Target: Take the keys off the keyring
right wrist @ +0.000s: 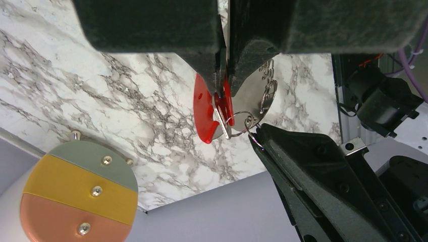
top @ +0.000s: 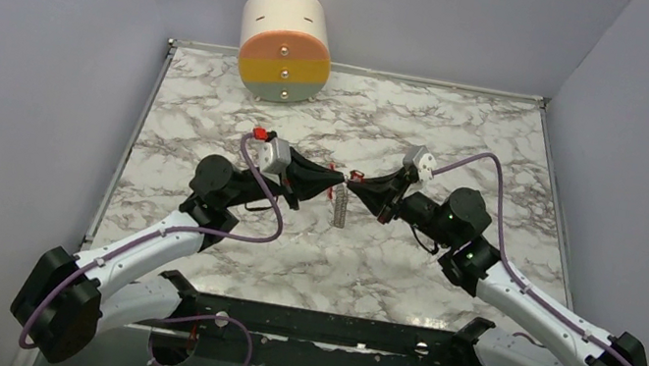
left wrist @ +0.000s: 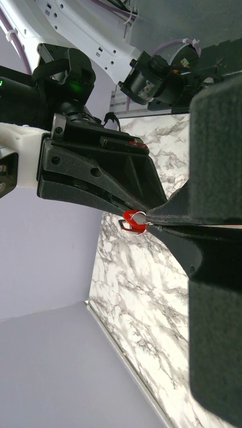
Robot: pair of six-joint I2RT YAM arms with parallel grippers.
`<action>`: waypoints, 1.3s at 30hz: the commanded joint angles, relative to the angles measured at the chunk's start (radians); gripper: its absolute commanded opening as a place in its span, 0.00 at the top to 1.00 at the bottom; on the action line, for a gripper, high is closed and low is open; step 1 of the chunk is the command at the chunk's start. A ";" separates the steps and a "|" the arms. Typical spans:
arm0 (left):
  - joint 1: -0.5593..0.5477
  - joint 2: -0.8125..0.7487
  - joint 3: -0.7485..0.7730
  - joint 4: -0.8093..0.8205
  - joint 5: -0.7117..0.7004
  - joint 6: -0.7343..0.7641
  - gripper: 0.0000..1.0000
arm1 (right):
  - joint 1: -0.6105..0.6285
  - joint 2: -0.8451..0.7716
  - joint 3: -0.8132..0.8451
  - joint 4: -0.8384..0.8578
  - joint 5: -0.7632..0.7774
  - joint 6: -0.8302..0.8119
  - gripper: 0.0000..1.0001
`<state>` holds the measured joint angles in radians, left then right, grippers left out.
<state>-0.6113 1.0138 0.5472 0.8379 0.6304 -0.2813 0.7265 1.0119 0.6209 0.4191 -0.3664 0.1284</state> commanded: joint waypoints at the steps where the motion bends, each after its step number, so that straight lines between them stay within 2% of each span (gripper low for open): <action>1: -0.001 -0.036 -0.011 0.029 -0.015 0.007 1.00 | -0.010 -0.024 0.018 0.044 0.105 -0.014 0.99; 13: -0.001 -0.090 -0.017 0.018 0.032 0.007 1.00 | -0.011 -0.051 0.002 0.058 0.177 -0.037 0.99; 20: 0.001 -0.100 -0.018 -0.005 0.050 0.004 1.00 | -0.010 -0.082 0.041 -0.012 0.255 -0.100 0.99; 33: -0.001 -0.072 -0.019 -0.011 0.005 -0.007 1.00 | -0.011 -0.067 0.083 -0.059 0.202 -0.116 0.99; 35: -0.001 -0.053 -0.018 -0.011 -0.027 -0.010 0.90 | -0.010 -0.067 0.093 -0.071 0.199 -0.123 0.99; 39: -0.001 -0.022 -0.008 -0.010 -0.077 -0.001 0.82 | -0.010 -0.067 0.103 -0.089 0.190 -0.128 0.99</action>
<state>-0.6147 0.9695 0.5304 0.8185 0.6201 -0.2817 0.7162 0.9611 0.6796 0.3401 -0.1905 0.0200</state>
